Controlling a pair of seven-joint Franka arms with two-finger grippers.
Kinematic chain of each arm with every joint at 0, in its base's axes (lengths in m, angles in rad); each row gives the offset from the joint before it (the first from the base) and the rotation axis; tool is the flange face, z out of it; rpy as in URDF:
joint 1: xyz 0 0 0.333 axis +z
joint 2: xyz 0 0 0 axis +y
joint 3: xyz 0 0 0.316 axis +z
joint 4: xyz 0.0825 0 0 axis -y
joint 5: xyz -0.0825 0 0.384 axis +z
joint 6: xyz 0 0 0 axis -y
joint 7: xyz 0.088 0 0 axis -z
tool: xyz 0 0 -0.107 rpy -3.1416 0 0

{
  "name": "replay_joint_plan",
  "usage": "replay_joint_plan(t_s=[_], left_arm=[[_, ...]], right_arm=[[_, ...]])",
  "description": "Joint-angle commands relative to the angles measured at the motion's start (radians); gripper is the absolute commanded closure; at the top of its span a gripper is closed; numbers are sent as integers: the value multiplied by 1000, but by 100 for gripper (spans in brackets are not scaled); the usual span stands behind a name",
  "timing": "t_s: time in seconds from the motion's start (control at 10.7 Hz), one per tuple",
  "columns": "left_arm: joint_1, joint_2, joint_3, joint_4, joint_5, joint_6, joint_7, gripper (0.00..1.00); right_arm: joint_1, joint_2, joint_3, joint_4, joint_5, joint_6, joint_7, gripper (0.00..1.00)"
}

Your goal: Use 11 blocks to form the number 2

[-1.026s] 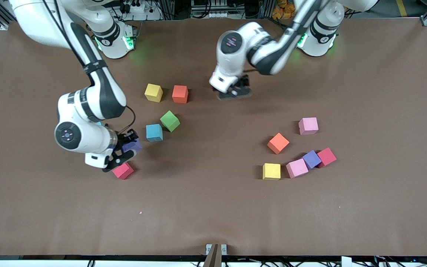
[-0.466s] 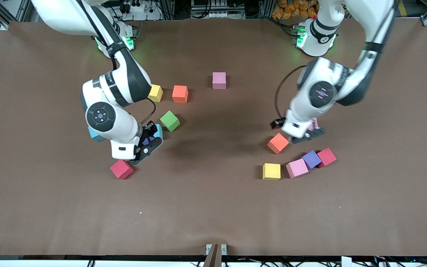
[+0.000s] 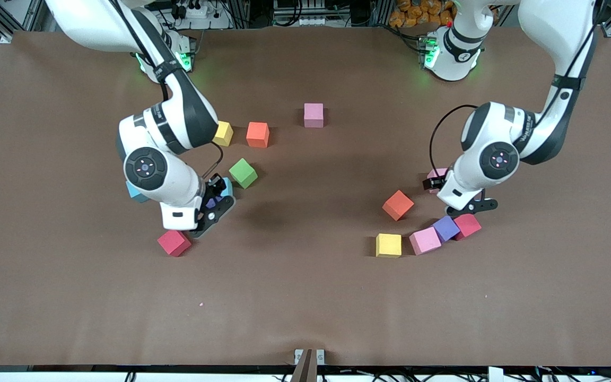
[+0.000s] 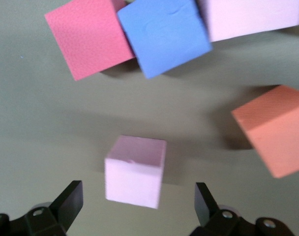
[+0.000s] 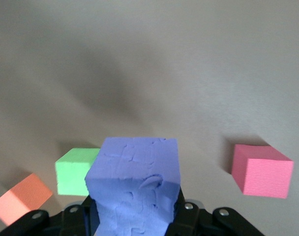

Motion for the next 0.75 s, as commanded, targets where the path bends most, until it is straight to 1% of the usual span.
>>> replay_joint_plan(t_s=[0.0, 0.19, 0.28, 0.37, 0.47, 0.56, 0.65], left_arm=[[63, 6, -19, -44, 23, 57, 68, 0], [63, 11, -21, -49, 20, 62, 68, 0], [63, 8, -22, -55, 12, 62, 68, 0], [63, 3, -25, -65, 11, 62, 68, 0], [63, 3, -27, -79, 11, 74, 68, 0], [63, 3, -27, -125, 9, 138, 68, 0], [65, 2, -27, -162, 9, 190, 68, 0]], right_arm=[[79, -1, 5, 14, 1, -61, -68, 64], [182, -37, 5, -39, -2, -70, -63, 64], [213, -51, 5, -67, -5, -72, -66, 64], [225, -80, 8, -130, -7, -54, -70, 64], [282, -123, 8, -215, -7, 9, -70, 64], [334, -171, 9, -324, -7, 95, -59, 64], [375, -198, 9, -395, -5, 149, -57, 64]])
